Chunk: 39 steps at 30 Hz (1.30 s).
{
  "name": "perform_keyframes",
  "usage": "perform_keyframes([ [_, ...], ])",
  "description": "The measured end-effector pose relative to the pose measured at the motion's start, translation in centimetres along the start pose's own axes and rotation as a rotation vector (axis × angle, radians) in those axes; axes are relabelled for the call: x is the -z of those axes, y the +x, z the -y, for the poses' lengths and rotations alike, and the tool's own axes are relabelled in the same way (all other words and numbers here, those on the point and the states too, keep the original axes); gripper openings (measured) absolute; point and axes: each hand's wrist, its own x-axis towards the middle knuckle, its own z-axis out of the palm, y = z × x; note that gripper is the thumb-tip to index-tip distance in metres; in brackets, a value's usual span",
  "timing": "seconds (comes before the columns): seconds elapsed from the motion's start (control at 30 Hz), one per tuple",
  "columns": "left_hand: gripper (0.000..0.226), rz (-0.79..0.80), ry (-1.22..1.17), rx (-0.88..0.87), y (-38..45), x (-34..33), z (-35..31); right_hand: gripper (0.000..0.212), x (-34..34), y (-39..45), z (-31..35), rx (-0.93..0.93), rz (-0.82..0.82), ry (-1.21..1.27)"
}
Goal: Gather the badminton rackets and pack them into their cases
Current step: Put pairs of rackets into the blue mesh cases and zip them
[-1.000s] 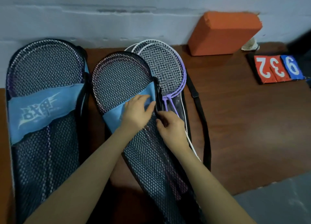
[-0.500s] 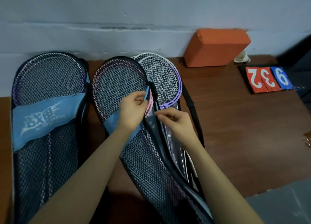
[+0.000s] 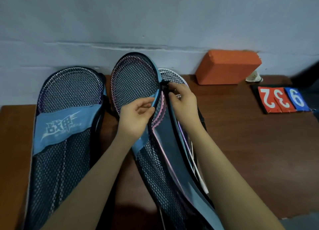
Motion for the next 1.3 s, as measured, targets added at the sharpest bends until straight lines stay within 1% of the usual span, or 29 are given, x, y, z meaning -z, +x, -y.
perform_keyframes([
  [0.07,0.033,0.005,-0.028,-0.028,-0.3,0.0,-0.8,0.032,0.3,0.1,0.5,-0.023,0.034,0.084],
  [0.13,0.035,0.020,-0.052,-0.053,-0.5,0.0,-1.4,0.031,0.6,0.1,1.0,-0.036,0.031,0.148],
  [0.33,0.035,0.027,-0.095,-0.061,-1.2,0.0,-1.9,0.012,1.6,0.3,1.6,-0.029,-0.065,0.165],
  [0.43,0.036,0.020,-0.116,-0.049,-1.4,-0.1,-2.1,0.009,1.7,0.2,1.8,-0.020,-0.062,0.126],
  [0.6,0.034,-0.008,-0.101,-0.046,-2.0,-0.5,-2.3,0.009,2.3,0.2,2.2,-0.029,-0.115,0.155],
  [0.7,0.034,-0.010,-0.095,-0.048,-2.2,-0.6,-2.6,0.010,2.5,0.0,2.2,0.051,-0.132,0.076],
  [0.8,0.033,-0.021,-0.085,-0.054,-2.1,-0.5,-2.6,0.011,2.6,0.0,1.9,0.217,-0.131,-0.063],
  [0.87,0.031,-0.036,-0.092,-0.049,-2.0,-0.5,-2.4,0.010,2.7,-0.1,1.4,0.312,-0.108,-0.156],
  [0.93,0.029,-0.046,-0.074,-0.047,-1.8,-0.7,-1.9,0.010,2.7,-0.5,0.6,0.370,-0.069,-0.253],
  [1.03,0.027,-0.031,0.012,-0.065,-1.4,-1.2,-0.6,0.010,2.7,-2.5,-1.0,0.385,0.017,-0.317],
  [1.1,0.029,-0.011,0.159,-0.137,-1.0,-1.3,0.6,0.013,2.6,-4.3,-2.4,0.385,0.102,-0.332],
  [1.17,0.033,0.068,0.350,-0.243,-0.9,-1.4,1.7,0.014,2.5,-6.3,-3.9,0.367,0.171,-0.350],
  [1.23,0.034,0.177,0.547,-0.324,-1.0,-1.5,2.8,0.008,2.7,-7.9,-4.9,0.321,0.182,-0.329],
  [1.3,0.032,0.240,0.710,-0.372,-1.5,-1.8,3.5,0.007,3.1,-9.0,-5.6,0.281,0.185,-0.305],
])
